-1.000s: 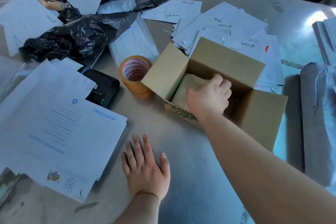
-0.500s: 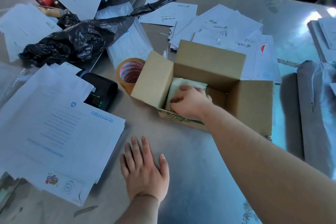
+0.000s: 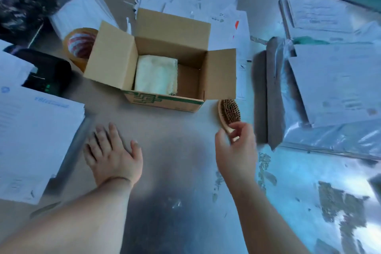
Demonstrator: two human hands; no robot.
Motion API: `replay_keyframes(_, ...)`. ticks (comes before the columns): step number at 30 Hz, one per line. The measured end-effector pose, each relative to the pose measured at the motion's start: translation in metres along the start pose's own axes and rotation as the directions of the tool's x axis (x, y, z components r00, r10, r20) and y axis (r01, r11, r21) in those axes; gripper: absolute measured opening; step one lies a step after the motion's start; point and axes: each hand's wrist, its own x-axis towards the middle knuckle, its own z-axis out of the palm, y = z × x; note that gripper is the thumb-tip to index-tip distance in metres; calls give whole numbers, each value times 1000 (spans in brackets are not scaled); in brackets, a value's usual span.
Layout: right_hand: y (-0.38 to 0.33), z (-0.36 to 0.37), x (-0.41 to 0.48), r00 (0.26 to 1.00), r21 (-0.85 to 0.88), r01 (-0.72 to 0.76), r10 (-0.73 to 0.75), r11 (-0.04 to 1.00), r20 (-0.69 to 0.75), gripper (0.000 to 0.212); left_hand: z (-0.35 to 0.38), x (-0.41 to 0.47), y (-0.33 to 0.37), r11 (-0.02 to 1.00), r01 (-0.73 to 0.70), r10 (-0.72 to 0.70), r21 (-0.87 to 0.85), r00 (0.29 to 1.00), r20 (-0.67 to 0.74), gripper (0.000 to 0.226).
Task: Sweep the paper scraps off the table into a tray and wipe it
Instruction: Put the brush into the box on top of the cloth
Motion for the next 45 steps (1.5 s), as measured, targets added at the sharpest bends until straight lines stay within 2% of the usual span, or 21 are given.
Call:
replay_keyframes(3,40,-6,4,996,-248,-89,89,965,-11,37,-2,-2,1,1000,-7,7,-13,999,-36,80)
replay_keyframes(8,55,-5,28,982,-415,-145,183,898,51,51,-3,-3,1,1000,-9,8,-29,998,-57,79)
replay_keyframes(11,61,-1,37,971,-443,-144,212,885,108,46,-3,-2,1,1000,-11,9,-23,998,-57,79)
replay_keyframes(16,69,4,43,969,-333,-157,210,930,128,41,-2,-1,0,1000,-8,8,-4,999,-45,79)
replay_keyframes(17,68,4,43,960,-275,-216,256,937,117,40,-2,-1,0,1000,-7,7,-8,999,-44,80)
replay_keyframes(19,60,2,44,910,28,-402,396,915,122,31,-2,-2,1,1000,-9,9,-15,999,-32,80)
replay_keyframes(21,40,-6,45,821,393,-569,525,722,225,18,-3,-1,1,1000,-6,6,-10,1000,-24,80)
replay_keyframes(22,29,-11,47,809,507,-579,530,639,256,14,-3,-1,1,1000,-4,4,-9,1000,-18,80)
replay_keyframes(23,18,-17,49,829,580,-542,500,608,250,13,-3,-2,1,1000,-4,4,-6,1000,-8,80)
replay_keyframes(25,-6,-27,57,910,646,-394,375,654,176,16,-3,-2,0,1000,-3,3,16,1000,19,80)
replay_keyframes(27,-36,-35,68,980,637,-192,180,746,85,21,-2,-1,0,999,4,-5,37,999,40,80)
replay_keyframes(29,-73,-39,77,996,603,16,-65,798,60,16,-1,0,-1,999,5,-7,40,999,45,80)
replay_keyframes(31,-107,-38,86,948,497,203,-296,844,114,11,0,0,-1,999,0,-1,39,999,44,81)
replay_keyframes(34,-150,-15,101,797,223,496,-542,839,268,16,0,1,-1,999,-7,5,38,999,46,81)
replay_keyframes(37,-175,19,117,572,-11,755,-650,656,499,18,-1,1,2,1000,-9,8,19,1000,25,80)
replay_keyframes(39,-177,42,126,441,-82,848,-613,523,655,24,-2,1,1,1000,-9,8,19,1000,14,80)
replay_keyframes(41,-168,58,133,398,-156,884,-535,441,745,27,-3,1,1,1000,-18,18,18,1000,5,79)
replay_keyframes(45,-154,78,138,418,-273,899,-481,342,771,27,-2,2,0,999,-23,23,26,1000,-8,79)
